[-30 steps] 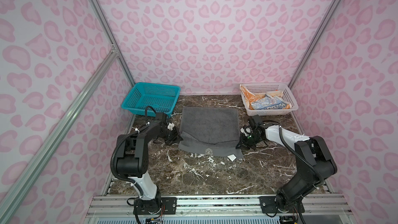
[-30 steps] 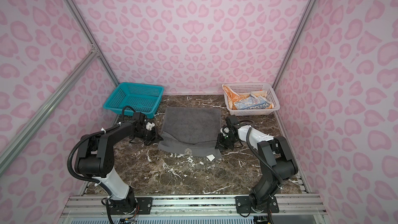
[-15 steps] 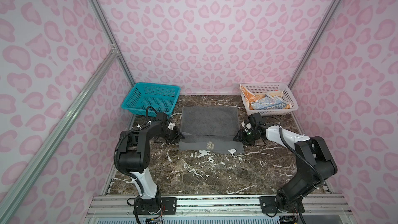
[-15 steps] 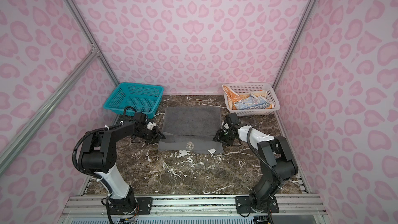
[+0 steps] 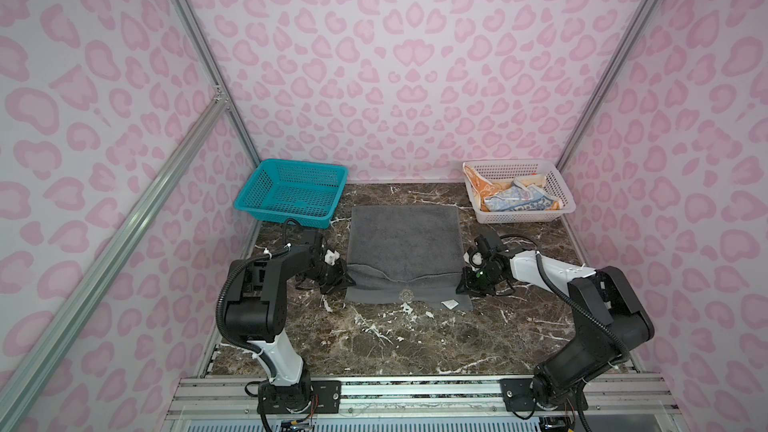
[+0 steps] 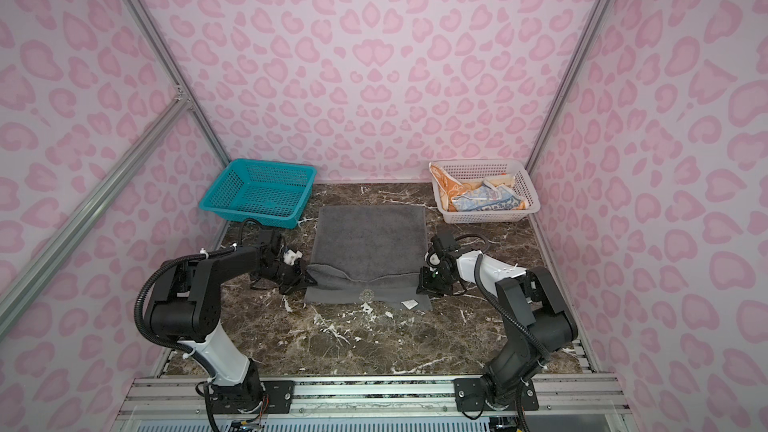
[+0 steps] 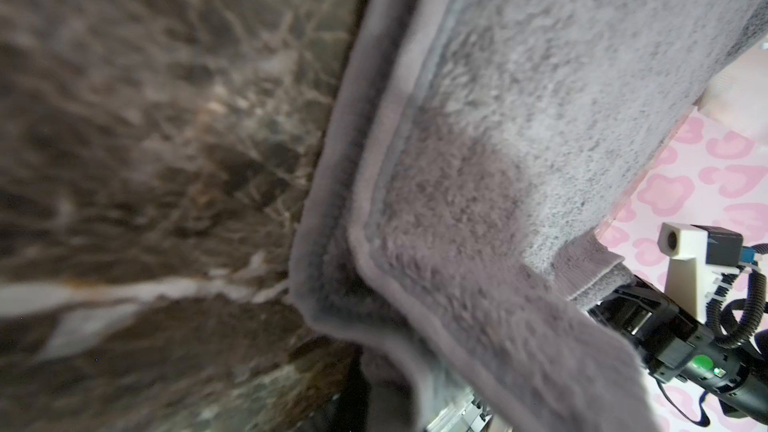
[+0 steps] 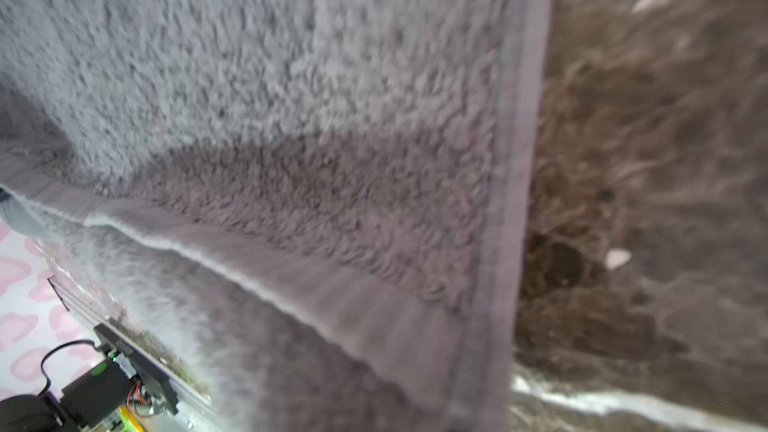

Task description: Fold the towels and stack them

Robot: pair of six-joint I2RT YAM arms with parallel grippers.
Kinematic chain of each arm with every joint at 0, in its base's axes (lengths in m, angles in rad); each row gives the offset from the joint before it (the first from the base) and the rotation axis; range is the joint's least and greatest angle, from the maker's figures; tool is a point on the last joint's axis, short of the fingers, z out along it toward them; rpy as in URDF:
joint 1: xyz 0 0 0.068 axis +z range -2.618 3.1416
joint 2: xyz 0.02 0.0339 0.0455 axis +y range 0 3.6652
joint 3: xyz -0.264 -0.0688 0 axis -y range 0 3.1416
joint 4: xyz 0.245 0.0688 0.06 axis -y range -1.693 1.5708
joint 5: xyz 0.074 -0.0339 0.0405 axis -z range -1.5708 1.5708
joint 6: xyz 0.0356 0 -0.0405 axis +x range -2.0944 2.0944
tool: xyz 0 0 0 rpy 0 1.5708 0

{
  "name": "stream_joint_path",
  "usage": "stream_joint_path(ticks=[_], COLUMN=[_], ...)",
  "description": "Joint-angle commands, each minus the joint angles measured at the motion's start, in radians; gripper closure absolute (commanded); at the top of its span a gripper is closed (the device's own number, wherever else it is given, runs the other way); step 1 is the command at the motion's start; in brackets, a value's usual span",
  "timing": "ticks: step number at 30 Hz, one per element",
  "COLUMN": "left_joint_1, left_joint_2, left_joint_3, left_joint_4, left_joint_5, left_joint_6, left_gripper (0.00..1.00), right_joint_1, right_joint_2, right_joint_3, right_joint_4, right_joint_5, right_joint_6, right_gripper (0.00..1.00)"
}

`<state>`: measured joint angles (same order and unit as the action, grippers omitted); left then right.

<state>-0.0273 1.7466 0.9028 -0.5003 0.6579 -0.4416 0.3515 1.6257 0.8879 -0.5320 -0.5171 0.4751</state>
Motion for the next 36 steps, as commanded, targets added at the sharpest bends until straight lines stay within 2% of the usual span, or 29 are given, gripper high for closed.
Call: stream_joint_path(ticks=[1,4,9,15,18,19,20,22,26,27,28,30,36], left_joint_1=[0.001,0.002,0.002,0.001,0.001,0.001,0.001,0.001,0.001,0.001,0.002,0.001,0.001], left_joint_2=[-0.034,-0.070,-0.123,-0.148,-0.147,-0.146,-0.146,-0.152,-0.181,-0.187,-0.192,-0.204,-0.182], left_joint_3=[0.012,0.026,0.017,-0.059,-0.091,-0.097,-0.104,-0.110,-0.089,-0.078,-0.065,-0.038,0.045], left_joint_4=[-0.049,-0.098,-0.153,-0.182,-0.179,-0.178,-0.179,-0.188,-0.222,-0.225,-0.231,-0.234,-0.203], left_joint_5=[0.004,0.002,0.008,-0.011,-0.019,-0.021,-0.024,-0.036,-0.092,-0.097,-0.103,-0.113,-0.141], left_joint_6=[0.022,0.032,0.035,0.035,0.025,0.023,0.020,0.017,0.017,0.017,0.015,0.009,0.001], left_gripper=[0.97,0.97,0.97,0.97,0.97,0.97,0.96,0.91,0.67,0.65,0.56,0.50,0.45], right_joint_1=[0.000,-0.006,-0.010,0.005,0.007,0.009,0.012,0.023,0.024,0.024,0.021,0.012,-0.025], right_joint_2=[-0.017,-0.034,-0.008,0.017,0.030,0.033,0.035,0.025,-0.031,-0.044,-0.063,-0.087,-0.084], right_joint_3=[0.026,0.048,0.075,0.045,0.044,0.046,0.049,0.059,0.075,0.080,0.081,0.078,0.023], right_joint_4=[-0.091,-0.141,-0.277,-0.392,-0.411,-0.413,-0.415,-0.415,-0.390,-0.376,-0.354,-0.290,-0.047], right_joint_5=[-0.008,-0.071,-0.160,-0.099,-0.040,-0.023,-0.005,0.022,0.103,0.124,0.143,0.162,0.184], right_joint_6=[-0.034,-0.039,-0.068,-0.079,-0.077,-0.077,-0.077,-0.077,-0.080,-0.080,-0.079,-0.059,0.049], right_gripper=[0.91,0.95,0.97,0.95,0.90,0.86,0.78,0.66,0.51,0.50,0.49,0.47,0.48])
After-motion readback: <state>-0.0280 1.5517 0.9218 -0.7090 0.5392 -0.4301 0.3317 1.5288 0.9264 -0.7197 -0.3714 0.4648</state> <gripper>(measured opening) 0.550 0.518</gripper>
